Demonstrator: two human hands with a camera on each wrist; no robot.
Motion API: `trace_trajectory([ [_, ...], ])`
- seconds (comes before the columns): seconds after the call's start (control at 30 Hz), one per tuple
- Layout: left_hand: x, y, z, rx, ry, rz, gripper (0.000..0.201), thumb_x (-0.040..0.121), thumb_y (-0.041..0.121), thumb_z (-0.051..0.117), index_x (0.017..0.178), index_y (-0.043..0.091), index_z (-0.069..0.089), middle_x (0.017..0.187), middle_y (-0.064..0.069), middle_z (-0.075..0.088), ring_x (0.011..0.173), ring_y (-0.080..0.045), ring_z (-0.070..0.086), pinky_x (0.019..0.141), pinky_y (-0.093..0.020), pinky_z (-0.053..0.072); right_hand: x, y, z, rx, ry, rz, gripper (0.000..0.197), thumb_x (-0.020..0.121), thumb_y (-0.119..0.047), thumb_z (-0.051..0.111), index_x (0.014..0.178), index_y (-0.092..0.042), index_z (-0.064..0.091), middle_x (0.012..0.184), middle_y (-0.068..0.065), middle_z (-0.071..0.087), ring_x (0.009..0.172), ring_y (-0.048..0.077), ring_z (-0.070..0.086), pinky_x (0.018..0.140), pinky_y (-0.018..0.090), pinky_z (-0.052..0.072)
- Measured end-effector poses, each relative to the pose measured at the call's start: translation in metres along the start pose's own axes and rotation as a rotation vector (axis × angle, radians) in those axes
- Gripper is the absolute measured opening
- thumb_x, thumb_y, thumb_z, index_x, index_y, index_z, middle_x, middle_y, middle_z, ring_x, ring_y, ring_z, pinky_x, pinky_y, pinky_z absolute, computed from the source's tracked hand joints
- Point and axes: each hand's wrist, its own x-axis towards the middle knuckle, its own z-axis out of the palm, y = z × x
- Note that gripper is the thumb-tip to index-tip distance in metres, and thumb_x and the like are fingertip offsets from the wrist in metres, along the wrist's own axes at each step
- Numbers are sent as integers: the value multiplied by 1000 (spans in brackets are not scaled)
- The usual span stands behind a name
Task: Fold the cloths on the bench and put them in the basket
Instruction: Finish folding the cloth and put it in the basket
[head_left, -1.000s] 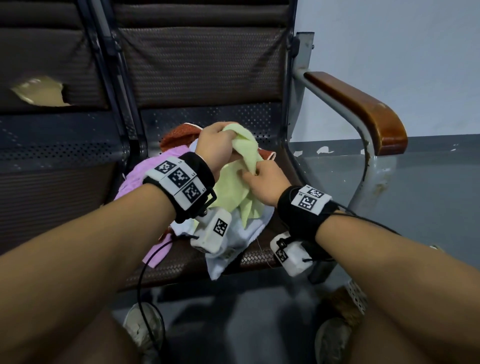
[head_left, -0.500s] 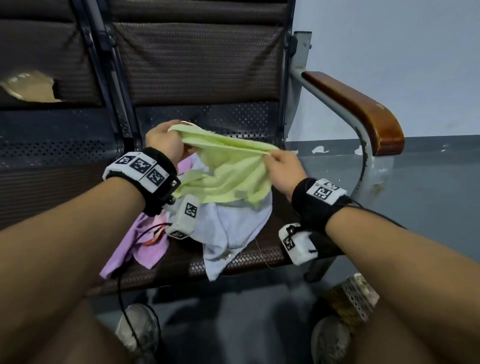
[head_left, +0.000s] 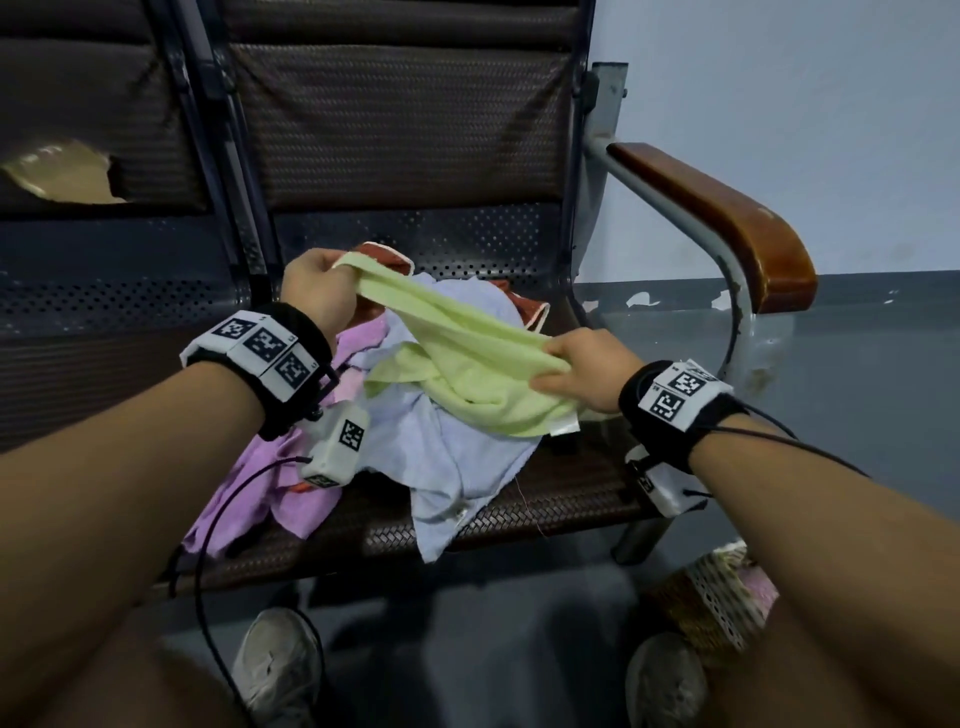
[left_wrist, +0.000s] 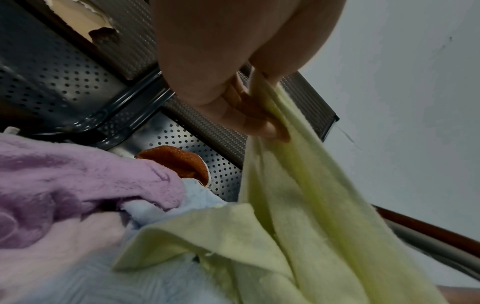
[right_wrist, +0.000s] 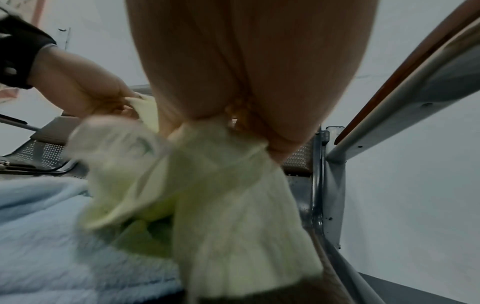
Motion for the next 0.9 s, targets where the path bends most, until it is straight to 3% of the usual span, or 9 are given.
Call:
trace_trajectory([
  [0.1, -4, 0, -2, -37, -28, 43, 31, 86, -8, 48, 84, 12, 71, 69, -2, 75, 67, -18, 74, 56, -22, 56, 2, 6, -2, -48, -3, 85, 45, 92, -48, 64, 66, -12, 64, 58, 6, 54, 56, 18, 52, 56, 32, 37],
  [0.23, -2, 0, -5, 92, -159, -5, 35, 86, -14, 55, 95, 10, 78, 96, -12, 75, 63, -11, 69, 62, -17, 53, 2, 12, -11, 191, 246, 225, 55, 92, -49, 62, 68, 0, 65, 57, 8, 53, 57, 20, 52, 55, 33, 37],
  [0.4, -7, -5, -4, 366, -258, 67, 45, 75, -12, 72, 115, 5, 64, 104, -10, 70, 82, -16, 66, 63, -19, 54, -9, 16, -21, 618, 273, 205, 21, 90, -30, 72, 86, -12, 64, 84, 10, 70, 75, 20, 65, 73, 36, 52],
  [0.5, -8, -10, -8, 704, -142, 208, 30, 76, 13, 78, 103, 18, 66, 90, -1, 69, 85, -19, 64, 75, -28, 51, -21, 21, -24, 586, 207, 135, 17, 90, -12, 71, 95, -15, 55, 87, 3, 71, 78, 18, 65, 74, 36, 52],
  [0.57, -9, -10, -10, 691, -72, 255, 8, 80, 20, 73, 84, 21, 66, 74, 4, 65, 72, -17, 60, 68, -25, 47, -26, 24, -28, 500, 162, 107, 28, 90, -4, 64, 108, -20, 51, 76, -14, 66, 67, 4, 62, 66, 26, 46],
  [0.63, -13, -7, -6, 615, -116, 334, 16, 84, 12, 66, 73, 22, 60, 66, 10, 59, 62, -8, 54, 56, -18, 43, -28, 22, -33, 290, 134, 131, 40, 88, -3, 59, 122, -24, 53, 86, -12, 65, 76, 7, 62, 69, 24, 45],
  [0.7, -20, -3, 0, 528, -231, 389, 32, 86, 3, 59, 67, 28, 52, 68, 12, 58, 60, -5, 52, 49, -11, 40, -28, 15, -34, 7, 85, 162, 30, 86, -6, 56, 112, -19, 66, 94, 0, 65, 89, 22, 63, 73, 27, 43],
  [0.77, -26, 4, 6, 471, -295, 390, 35, 86, -1, 55, 67, 27, 47, 73, 1, 61, 63, -17, 53, 53, -25, 48, -29, 7, -36, -123, 69, 230, 16, 85, -7, 53, 85, -19, 63, 85, 5, 61, 87, 30, 60, 71, 29, 40],
  [0.9, -31, 24, 6, 353, -253, 365, 22, 80, 1, 72, 90, 18, 62, 86, -10, 69, 75, -18, 63, 71, -36, 55, -33, 1, -54, 96, 268, 277, 26, 82, 4, 43, 73, -19, 52, 76, 5, 56, 80, 29, 50, 72, 32, 38],
])
